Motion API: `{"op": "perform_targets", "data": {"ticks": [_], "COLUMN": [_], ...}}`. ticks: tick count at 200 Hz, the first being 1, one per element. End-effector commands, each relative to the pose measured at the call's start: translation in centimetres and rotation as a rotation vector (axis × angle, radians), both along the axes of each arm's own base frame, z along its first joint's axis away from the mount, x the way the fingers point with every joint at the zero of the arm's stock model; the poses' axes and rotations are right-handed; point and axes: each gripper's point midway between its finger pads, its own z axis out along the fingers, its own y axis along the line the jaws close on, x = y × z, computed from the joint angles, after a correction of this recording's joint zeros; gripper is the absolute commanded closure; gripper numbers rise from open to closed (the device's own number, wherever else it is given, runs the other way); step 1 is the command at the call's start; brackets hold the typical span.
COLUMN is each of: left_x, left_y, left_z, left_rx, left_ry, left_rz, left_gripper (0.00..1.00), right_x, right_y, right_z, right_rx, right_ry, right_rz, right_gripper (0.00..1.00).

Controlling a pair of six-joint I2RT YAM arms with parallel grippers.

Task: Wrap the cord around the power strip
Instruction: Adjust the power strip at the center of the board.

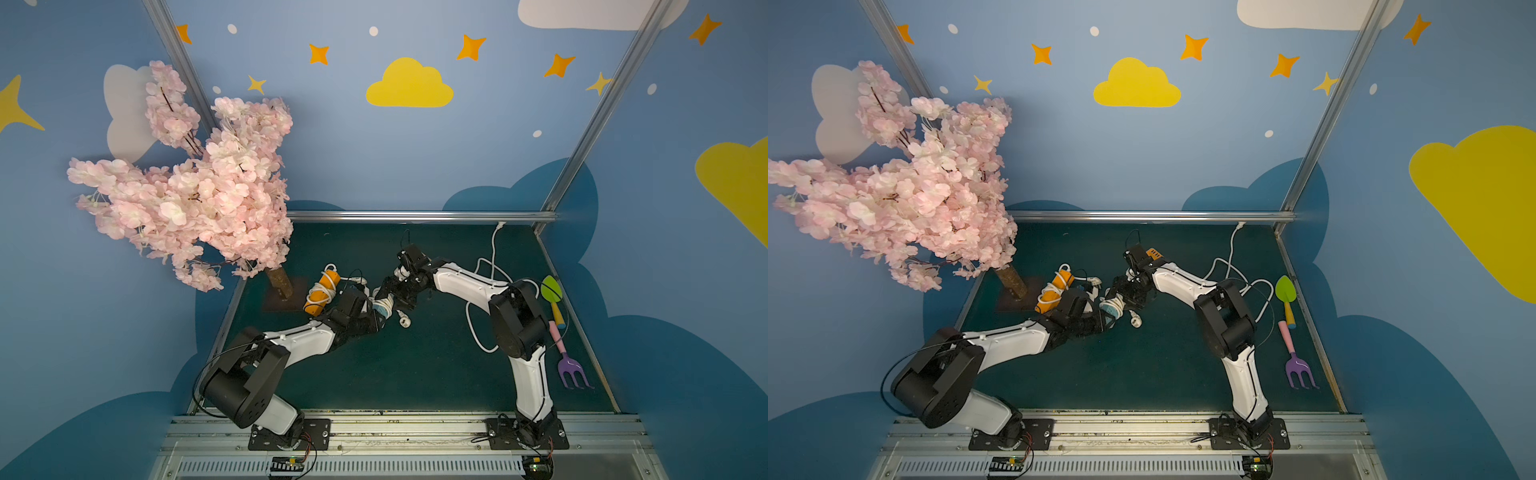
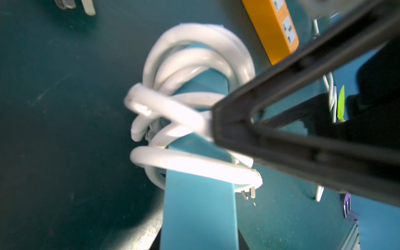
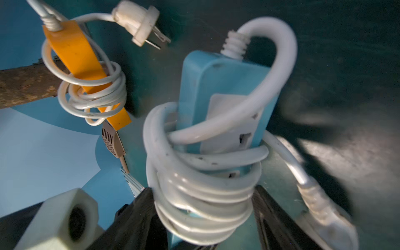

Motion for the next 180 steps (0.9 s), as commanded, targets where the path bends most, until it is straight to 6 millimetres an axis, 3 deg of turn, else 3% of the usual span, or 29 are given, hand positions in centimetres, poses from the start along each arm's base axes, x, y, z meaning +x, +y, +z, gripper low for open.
{"op": "perform_targets", "data": {"ticks": [1, 18, 43, 81, 111, 138, 180], "left_x": [-2.3, -2.3, -2.3, -2.6, -2.8, -2.0, -1.5], "left_y": [1.1, 1.4, 2.5, 3.8, 5.5, 6.9, 6.9], "left_z": [-3.8, -3.3, -0.8, 3.5, 6.5, 9.0, 10.1], "left_rx": [0.102, 0.113, 0.165, 0.188, 0.22, 0.223, 0.201], "left_ry": [0.143, 0.131, 0.075, 0.058, 0.013, -0.083, -0.107], "left_rz": [-0.015, -0.015, -0.029, -0.078, -0.073, -0.035, -0.029], "left_gripper": [0.89, 0.77, 0.56, 0.26, 0.24, 0.24, 0.24], "right_x": [0.3, 0.3, 0.3, 0.4, -0.1, -0.1, 0.5], "right_y": [-0.1, 0.1, 0.2, 0.4, -0.2, 0.1, 0.4], "right_z": [-3.3, -4.3, -5.0, -6.1, -6.6, -5.2, -2.8], "right_rx": [-0.073, -0.09, -0.098, -0.136, -0.183, -0.173, -0.16], "right_ry": [0.053, 0.057, 0.019, -0.039, -0.058, -0.083, -0.11], "right_rz": [-0.037, -0.034, -0.032, -0.04, -0.039, -0.04, -0.029], "right_gripper": [0.29, 0.36, 0.42, 0.43, 0.42, 0.35, 0.27]}}
